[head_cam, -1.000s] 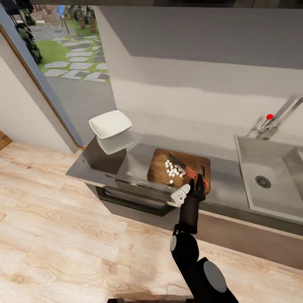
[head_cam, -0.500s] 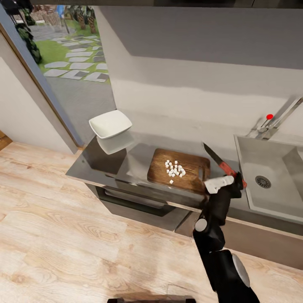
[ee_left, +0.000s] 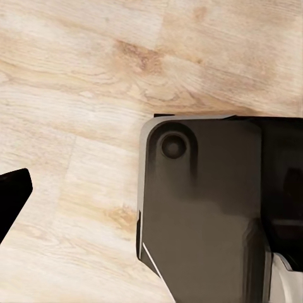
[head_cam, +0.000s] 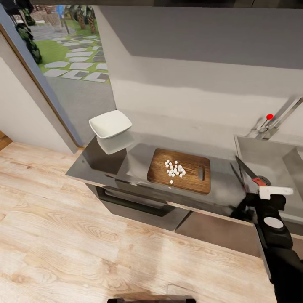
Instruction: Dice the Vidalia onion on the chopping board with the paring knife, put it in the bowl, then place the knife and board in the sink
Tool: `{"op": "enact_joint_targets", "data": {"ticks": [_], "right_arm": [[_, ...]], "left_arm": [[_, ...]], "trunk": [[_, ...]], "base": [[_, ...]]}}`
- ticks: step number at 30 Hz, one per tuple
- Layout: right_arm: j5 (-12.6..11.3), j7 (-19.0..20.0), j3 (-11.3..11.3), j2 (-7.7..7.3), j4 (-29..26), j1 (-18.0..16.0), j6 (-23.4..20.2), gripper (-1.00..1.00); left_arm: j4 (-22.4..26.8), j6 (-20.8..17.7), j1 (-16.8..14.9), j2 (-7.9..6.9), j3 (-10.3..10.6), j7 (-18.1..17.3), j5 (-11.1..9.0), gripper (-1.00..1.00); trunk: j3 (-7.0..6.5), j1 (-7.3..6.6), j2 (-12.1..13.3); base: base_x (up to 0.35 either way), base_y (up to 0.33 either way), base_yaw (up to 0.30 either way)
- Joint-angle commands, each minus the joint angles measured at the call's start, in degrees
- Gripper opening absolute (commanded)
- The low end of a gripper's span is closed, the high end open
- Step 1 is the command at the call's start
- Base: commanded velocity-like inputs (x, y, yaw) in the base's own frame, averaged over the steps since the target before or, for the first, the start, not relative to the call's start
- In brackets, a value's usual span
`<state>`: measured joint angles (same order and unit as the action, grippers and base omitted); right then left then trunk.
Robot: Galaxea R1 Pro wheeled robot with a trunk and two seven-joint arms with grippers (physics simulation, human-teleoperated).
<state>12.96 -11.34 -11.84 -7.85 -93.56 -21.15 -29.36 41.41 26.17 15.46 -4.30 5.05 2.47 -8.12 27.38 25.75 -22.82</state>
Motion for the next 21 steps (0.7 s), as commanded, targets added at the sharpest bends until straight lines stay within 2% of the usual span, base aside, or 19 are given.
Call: {"op": "enact_joint_targets", "data": {"ticks": [1,3,6,9,15,18,19,21], "right_arm": [[-0.4,2.3,-1.4,-0.21,-0.1,0.0,-0.4,-1.00],[-0.9,5.0,-3.2,-0.35,-0.1,0.0,-0.4,-1.00],[-1.2,10.1,-7.9,-0.48,0.0,0.0,-0.4,-1.00],[-1.3,14.1,-10.3,-0.49,0.0,0.0,-0.4,-1.00],[-1.5,15.5,-11.6,-0.50,0.0,0.0,-0.4,-1.00],[-4.9,15.5,-11.9,-0.50,0.1,0.0,-0.4,-1.00],[-6.6,15.5,-12.7,-0.50,0.2,0.0,-0.4,-1.00],[-8.8,15.6,-16.1,-0.43,0.4,0.0,-0.4,-1.00]], "left_arm": [[0.1,0.1,0.0,-0.09,0.4,0.3,-0.6,1.00],[0.1,0.1,0.0,-0.09,0.4,0.3,-0.6,1.00],[0.1,0.1,0.0,-0.09,0.4,0.3,-0.6,1.00],[0.1,0.1,0.0,-0.09,0.4,0.3,-0.6,1.00],[0.0,0.1,0.0,-0.07,0.4,0.3,-0.6,1.00],[-0.1,0.1,0.0,-0.06,0.4,0.3,-0.6,1.00],[-0.1,0.1,0.0,-0.06,0.4,0.3,-0.6,1.00],[-0.2,0.1,0.0,-0.05,0.4,0.3,-0.6,1.00]], "trunk": [[0.07,0.03,-0.1],[0.07,0.03,-0.1],[0.07,0.03,-0.1],[0.07,0.03,-0.1],[0.07,0.03,-0.1],[0.07,0.03,-0.1],[0.07,0.03,-0.1],[0.07,0.03,-0.1]], "base": [[0.000,0.000,0.000],[0.000,0.000,0.000],[0.000,0.000,0.000],[0.034,-0.039,0.000],[0.208,-0.158,0.000],[0.261,-0.185,0.000],[0.263,-0.186,0.000],[0.264,-0.186,0.000]]}}
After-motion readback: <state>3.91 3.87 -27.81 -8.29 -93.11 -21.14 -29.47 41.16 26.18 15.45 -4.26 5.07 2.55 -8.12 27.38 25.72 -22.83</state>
